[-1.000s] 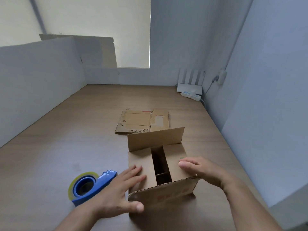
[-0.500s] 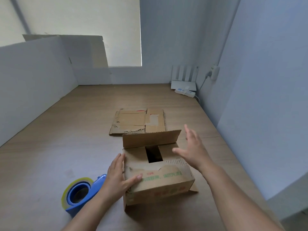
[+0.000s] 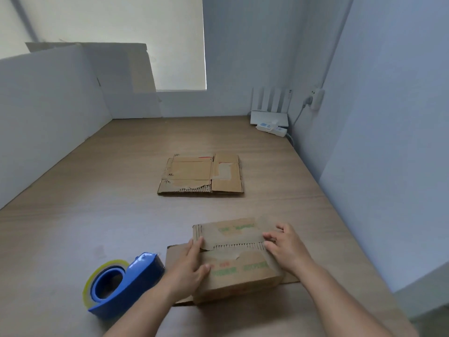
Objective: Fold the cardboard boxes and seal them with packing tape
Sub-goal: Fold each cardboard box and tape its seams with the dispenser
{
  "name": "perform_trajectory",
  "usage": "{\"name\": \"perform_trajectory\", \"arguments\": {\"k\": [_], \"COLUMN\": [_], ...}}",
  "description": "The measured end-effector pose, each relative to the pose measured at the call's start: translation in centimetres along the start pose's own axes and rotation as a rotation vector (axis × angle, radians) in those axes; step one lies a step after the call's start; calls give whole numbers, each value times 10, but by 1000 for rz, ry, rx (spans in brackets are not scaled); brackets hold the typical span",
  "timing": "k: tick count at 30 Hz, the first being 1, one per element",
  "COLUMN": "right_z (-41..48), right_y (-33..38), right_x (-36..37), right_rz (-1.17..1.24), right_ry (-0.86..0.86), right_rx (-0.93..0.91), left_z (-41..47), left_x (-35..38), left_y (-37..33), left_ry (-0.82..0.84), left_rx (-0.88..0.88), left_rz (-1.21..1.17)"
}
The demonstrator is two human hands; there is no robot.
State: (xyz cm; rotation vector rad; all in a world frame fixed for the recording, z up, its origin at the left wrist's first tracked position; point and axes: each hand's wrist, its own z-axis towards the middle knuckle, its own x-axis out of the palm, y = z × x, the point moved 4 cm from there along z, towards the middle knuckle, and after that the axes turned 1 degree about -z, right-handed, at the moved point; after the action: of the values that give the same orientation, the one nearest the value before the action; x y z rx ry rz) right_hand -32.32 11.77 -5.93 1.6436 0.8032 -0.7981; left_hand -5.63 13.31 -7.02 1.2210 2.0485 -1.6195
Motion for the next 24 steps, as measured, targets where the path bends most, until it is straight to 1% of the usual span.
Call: {"name": "perform_trajectory", "arguments": {"k": [2,5,8,10,13,14,16,18,19,22,24], "right_z": [0,-5,-15,-22,-30,-31,-32,-31,-31,-31,-31], "right_y": [-5,-2,-1,-2,-5,-6,-6,-3,-1,3,3], "right_x": [-2,1,14,25,35,36,38,38,39,41,39], "right_rz": [60,0,-87,-9,194,231,236,213,208,202,213], "right_ry": [-6,-23,-91,-107,-107,-104,-88,-86,-89,-86,-70], "right_rx": [5,-38,-72,-76,-14,2,12,10,9,18,25], "left_z": [-2,-6,-9,-13,-16,-14,-10,-6,-4,-2,-2], "left_x": [13,18,13,10,10,11,7,2,2,12,15], "left_y": [5,11,24,32,31,29,22,11,5,3,8], "left_ry": [29,-4,-15,-23,-35,-42,-93,-167,-171,-84,-67], "left_rx": [13,37,3,-1,-2,-6,-18,40,84,125,121], "left_rz": [-28,-86,-57,-43,-33,0,181,396,457,540,540]}}
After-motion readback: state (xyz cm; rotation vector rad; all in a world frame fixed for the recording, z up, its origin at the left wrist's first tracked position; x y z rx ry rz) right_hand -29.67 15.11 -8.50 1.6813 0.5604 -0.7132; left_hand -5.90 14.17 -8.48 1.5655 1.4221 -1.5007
